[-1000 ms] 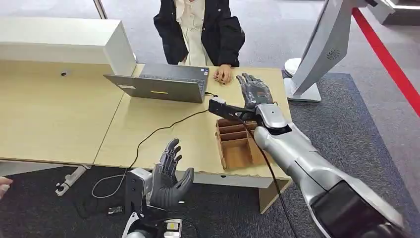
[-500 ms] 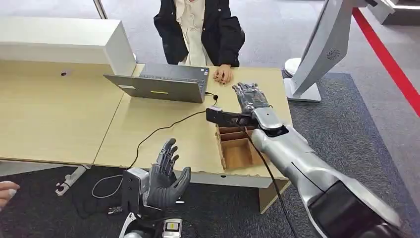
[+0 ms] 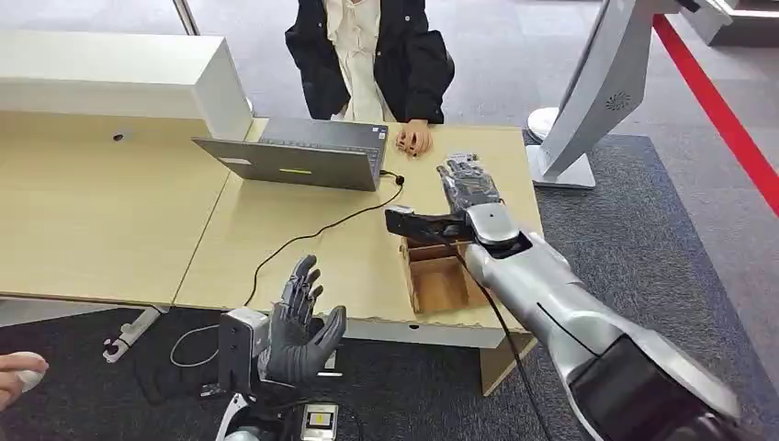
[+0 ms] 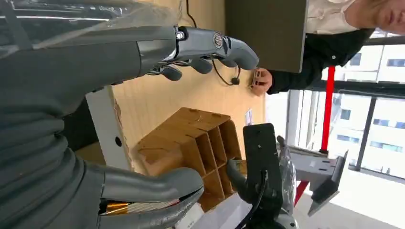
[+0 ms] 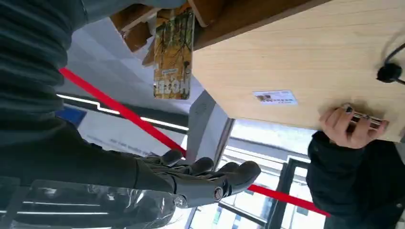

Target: Pass the card to the sensor for recognition and then transmit it.

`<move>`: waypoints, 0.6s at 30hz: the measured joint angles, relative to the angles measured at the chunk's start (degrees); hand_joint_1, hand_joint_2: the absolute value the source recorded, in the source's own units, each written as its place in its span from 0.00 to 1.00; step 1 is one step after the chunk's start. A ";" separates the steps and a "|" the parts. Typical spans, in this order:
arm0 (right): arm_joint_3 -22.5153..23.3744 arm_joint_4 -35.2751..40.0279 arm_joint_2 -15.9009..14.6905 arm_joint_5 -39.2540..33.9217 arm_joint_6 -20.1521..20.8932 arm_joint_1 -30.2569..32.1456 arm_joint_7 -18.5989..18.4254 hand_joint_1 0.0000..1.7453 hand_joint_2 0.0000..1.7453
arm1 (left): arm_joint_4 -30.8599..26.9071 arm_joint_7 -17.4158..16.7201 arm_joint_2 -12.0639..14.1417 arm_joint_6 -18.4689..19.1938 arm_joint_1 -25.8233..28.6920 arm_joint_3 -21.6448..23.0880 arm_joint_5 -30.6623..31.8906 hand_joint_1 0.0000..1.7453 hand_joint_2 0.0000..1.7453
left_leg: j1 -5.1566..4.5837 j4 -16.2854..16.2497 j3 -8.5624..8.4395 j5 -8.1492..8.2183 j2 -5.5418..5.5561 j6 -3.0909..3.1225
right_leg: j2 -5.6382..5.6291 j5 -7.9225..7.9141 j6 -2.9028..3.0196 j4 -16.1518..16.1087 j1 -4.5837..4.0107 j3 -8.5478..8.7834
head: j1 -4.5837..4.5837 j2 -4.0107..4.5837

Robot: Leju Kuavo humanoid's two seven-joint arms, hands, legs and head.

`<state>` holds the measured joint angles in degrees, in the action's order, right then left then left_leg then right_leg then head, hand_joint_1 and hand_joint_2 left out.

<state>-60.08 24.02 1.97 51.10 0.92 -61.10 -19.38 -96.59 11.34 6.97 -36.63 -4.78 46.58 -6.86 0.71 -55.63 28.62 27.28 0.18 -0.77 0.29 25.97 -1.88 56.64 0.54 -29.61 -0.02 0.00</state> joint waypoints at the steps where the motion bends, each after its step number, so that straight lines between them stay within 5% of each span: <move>1: -0.13 -0.26 -0.02 0.65 0.53 -0.27 -0.98 0.00 1.00 | 0.00 -0.07 0.09 -0.20 0.00 0.02 -0.09 0.00 1.00 | 0.00 0.00 0.00 0.00 0.00 0.00 | 0.00 0.00 0.00 0.00 0.00 0.00 | 0.02 0.00; 18: -1.18 -1.29 -1.66 2.43 2.10 -3.04 -4.09 0.00 1.00 | -0.48 0.11 0.79 -1.36 0.01 0.07 -0.44 0.00 1.00 | 0.00 0.00 0.00 0.00 0.00 0.00 | 0.00 0.00 0.00 0.00 0.00 0.00 | 0.00 0.00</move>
<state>-61.27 22.73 0.31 53.53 3.02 -64.14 -23.47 -97.07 11.45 7.76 -37.99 -4.78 46.64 -7.30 0.71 -55.63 28.62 27.28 0.18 -0.77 0.29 25.97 -1.87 56.64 0.55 -29.61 -0.02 0.00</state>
